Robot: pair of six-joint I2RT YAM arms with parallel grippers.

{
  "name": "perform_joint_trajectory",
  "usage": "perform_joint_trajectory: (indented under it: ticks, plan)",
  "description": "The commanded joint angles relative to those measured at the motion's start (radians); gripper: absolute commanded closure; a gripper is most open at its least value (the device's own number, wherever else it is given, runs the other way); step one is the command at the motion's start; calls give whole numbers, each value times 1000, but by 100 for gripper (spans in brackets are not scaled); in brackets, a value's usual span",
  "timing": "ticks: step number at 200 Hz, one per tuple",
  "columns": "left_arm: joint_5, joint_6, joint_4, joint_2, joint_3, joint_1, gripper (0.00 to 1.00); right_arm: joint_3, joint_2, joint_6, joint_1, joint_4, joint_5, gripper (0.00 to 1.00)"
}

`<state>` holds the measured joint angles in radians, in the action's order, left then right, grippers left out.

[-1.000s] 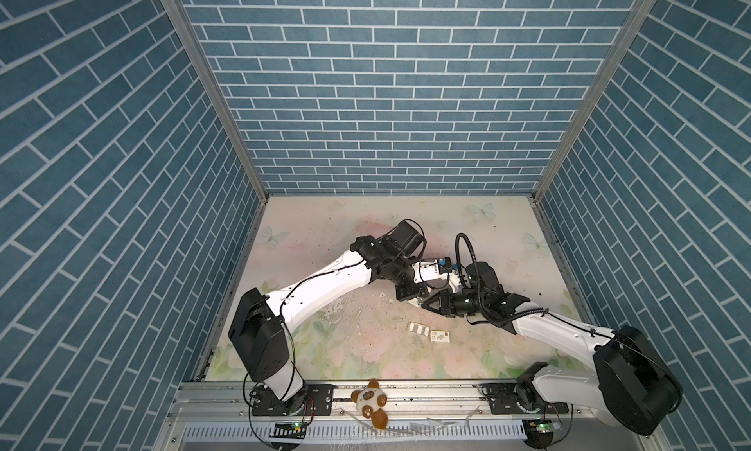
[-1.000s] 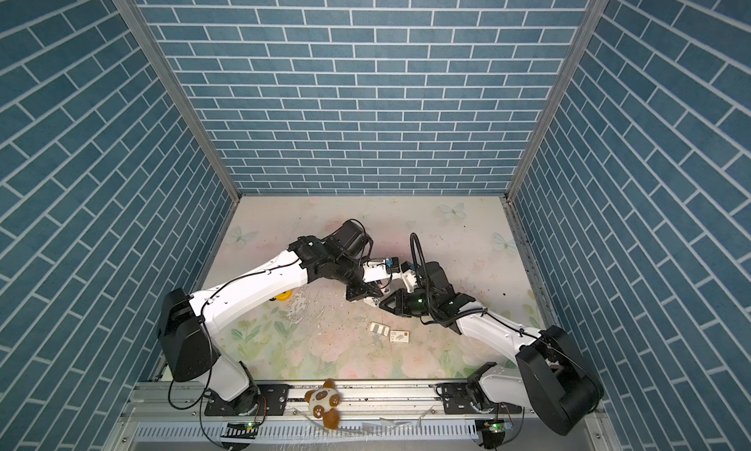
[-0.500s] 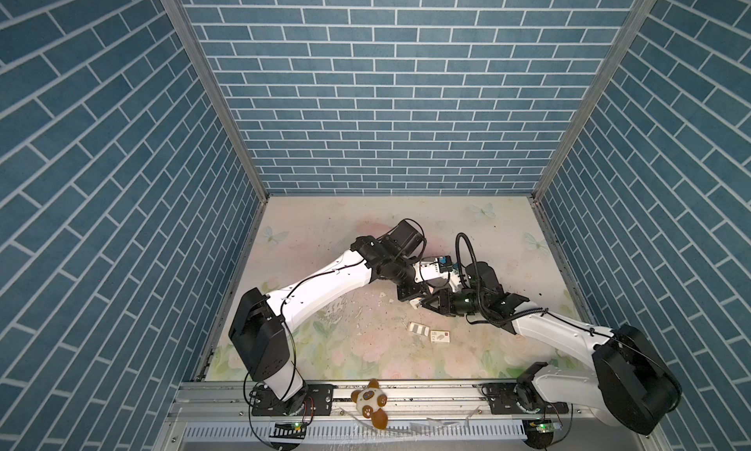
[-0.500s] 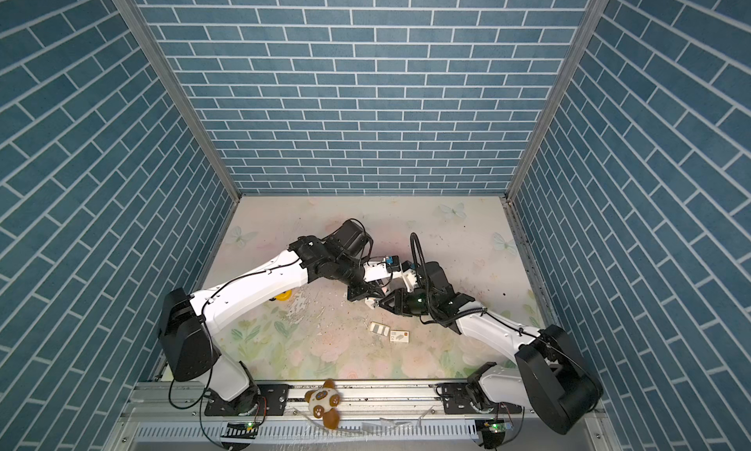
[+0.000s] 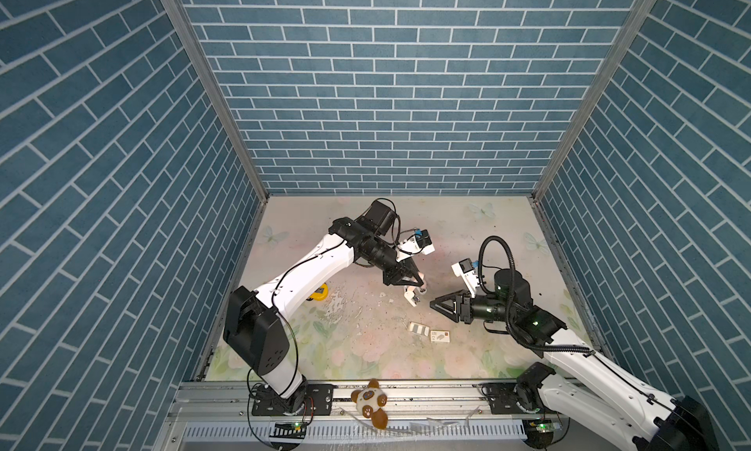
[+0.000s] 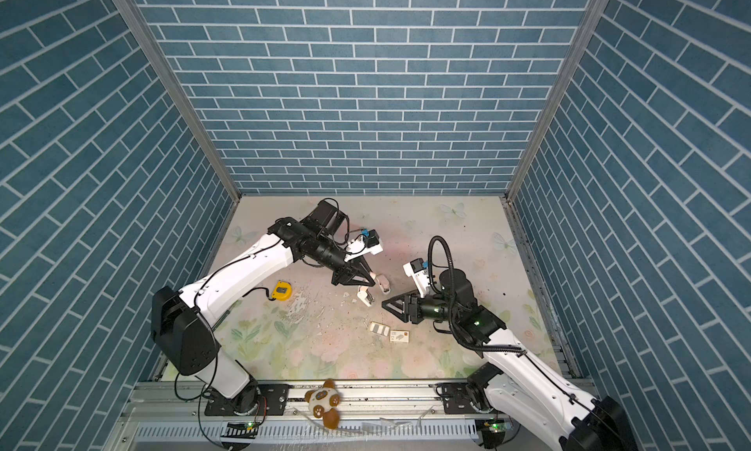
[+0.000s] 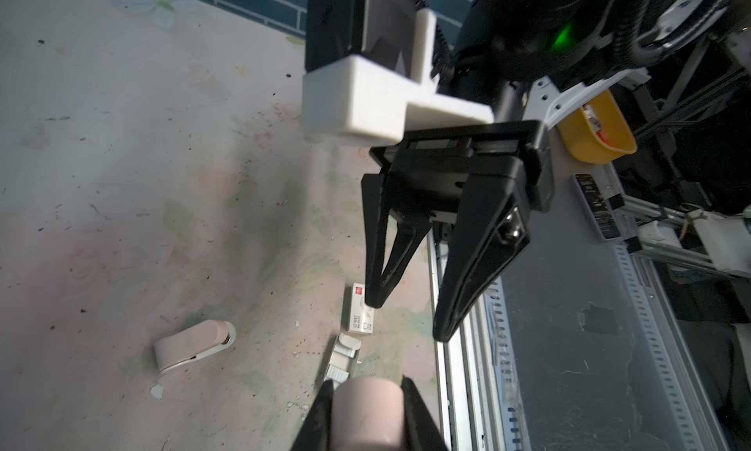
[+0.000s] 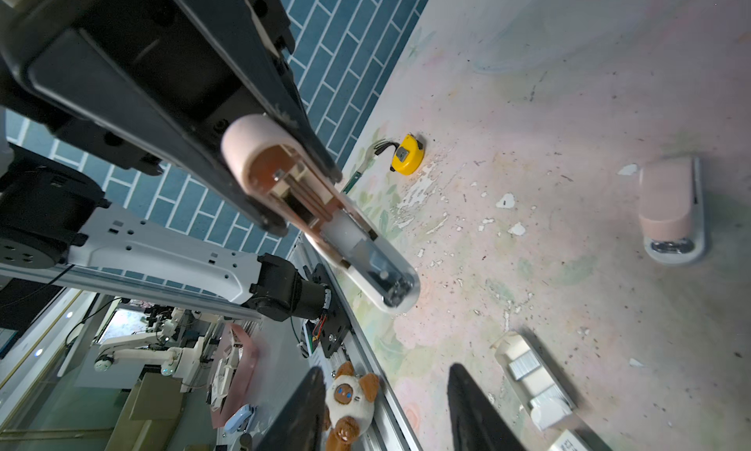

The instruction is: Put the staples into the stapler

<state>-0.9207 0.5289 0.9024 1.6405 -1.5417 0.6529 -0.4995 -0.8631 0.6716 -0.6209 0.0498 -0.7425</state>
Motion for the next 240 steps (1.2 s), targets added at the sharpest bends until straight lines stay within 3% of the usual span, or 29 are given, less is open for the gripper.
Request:
perform_joint_trajectory:
  ticks: [1, 57, 174, 206, 240]
  plan:
    - [-161, -20, 58, 36, -38, -3, 100, -55, -32, -30, 1, 60, -74, 49]
    - [-252, -36, 76, 95, -79, -4, 100, -94, -83, 8, -8, 157, -104, 49]
    - [-311, -78, 63, 139, -113, -4, 100, -77, -223, 119, -38, 397, -132, 53]
    - [-308, -81, 55, 127, -100, -4, 100, -75, -244, 119, -39, 399, -119, 60]
    - [-296, -95, 31, 110, -81, -6, 100, -79, -246, 98, -38, 355, -78, 78]
